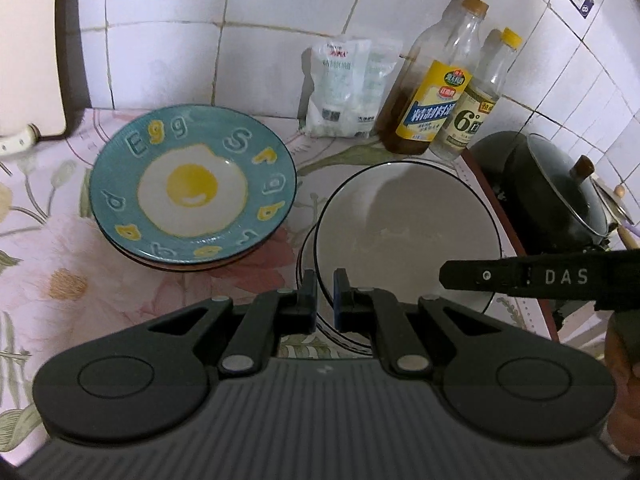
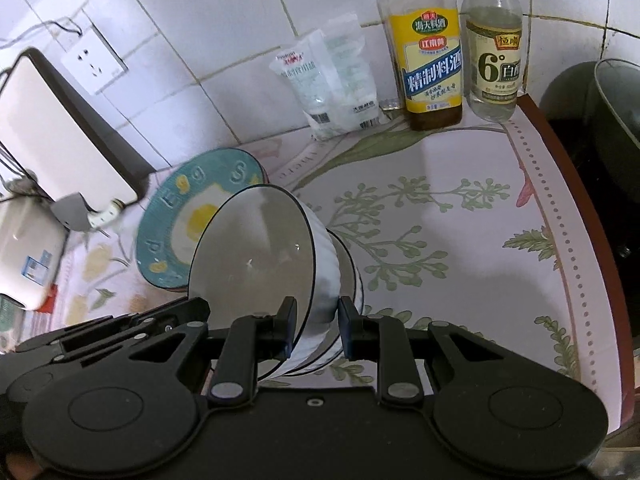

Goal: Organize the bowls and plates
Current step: 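Lower the third bowl into the nested bowls and open both grippers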

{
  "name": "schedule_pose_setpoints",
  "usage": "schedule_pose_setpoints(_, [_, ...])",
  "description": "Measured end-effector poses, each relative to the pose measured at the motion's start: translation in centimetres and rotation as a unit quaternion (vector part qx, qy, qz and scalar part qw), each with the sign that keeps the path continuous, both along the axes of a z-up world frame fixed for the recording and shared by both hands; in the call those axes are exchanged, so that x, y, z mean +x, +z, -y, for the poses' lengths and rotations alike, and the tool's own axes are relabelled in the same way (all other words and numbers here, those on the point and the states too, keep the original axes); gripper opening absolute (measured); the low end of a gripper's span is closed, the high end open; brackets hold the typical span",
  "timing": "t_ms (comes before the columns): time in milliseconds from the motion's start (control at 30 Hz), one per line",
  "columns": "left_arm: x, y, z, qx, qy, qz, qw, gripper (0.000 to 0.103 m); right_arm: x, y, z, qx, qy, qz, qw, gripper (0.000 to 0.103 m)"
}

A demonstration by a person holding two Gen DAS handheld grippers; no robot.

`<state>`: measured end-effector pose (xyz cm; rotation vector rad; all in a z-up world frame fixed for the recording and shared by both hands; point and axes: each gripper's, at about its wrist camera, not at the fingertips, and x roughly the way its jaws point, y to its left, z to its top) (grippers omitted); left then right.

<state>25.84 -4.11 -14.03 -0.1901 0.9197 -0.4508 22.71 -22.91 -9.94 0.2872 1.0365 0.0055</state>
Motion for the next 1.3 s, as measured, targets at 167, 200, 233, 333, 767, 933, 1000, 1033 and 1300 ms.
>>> schedule_pose_setpoints(167, [0.2, -0.7, -0.2, 0.000, 0.007, -0.002, 1.0000, 0.006, 0.0, -0.1, -1.8, -0.051, 0.015, 0.008, 0.999, 0.026])
schedule_pose_setpoints(200, [0.3, -1.0, -0.3, -0.002, 0.006, -0.010, 0.9999, 0.006, 0.0, -0.2, -2.4, -0.070, 0.024, 0.009, 0.997, 0.026])
schedule_pose_setpoints(233, [0.4, -1.2, -0.3, -0.003, 0.005, -0.015, 0.9999, 0.006, -0.1, -0.3, -2.8, -0.085, 0.029, 0.011, 0.996, 0.026])
schedule_pose_setpoints(333, [0.6, -1.4, -0.5, -0.007, 0.011, -0.018, 0.9997, 0.006, 0.0, -0.4, -3.6, -0.115, 0.044, 0.017, 0.992, 0.026])
schedule_pose_setpoints(767, [-0.4, 1.1, -1.2, -0.033, 0.014, -0.040, 0.9986, 0.008, -1.4, -0.1, -4.1, -0.183, 0.081, 0.038, 0.979, 0.031])
schedule_pose_setpoints(933, [-2.4, 3.0, -1.6, -0.020, 0.009, -0.027, 0.9994, 0.008, -3.9, 1.3, -2.6, -0.137, 0.083, 0.066, 0.985, 0.032])
schedule_pose_setpoints(1000, [-3.0, 3.8, -1.9, -0.022, 0.008, -0.032, 0.9992, 0.008, -5.1, 1.9, -2.2, -0.134, 0.090, 0.072, 0.984, 0.033])
schedule_pose_setpoints(1033, [-3.4, 4.3, -2.1, -0.024, 0.007, -0.033, 0.9992, 0.009, -5.8, 2.3, -2.0, -0.132, 0.090, 0.077, 0.984, 0.033])
schedule_pose_setpoints(1300, [-6.4, 7.1, -2.3, -0.038, -0.006, -0.024, 0.9990, 0.012, -10.6, 4.5, 0.6, -0.123, 0.133, 0.141, 0.973, 0.034])
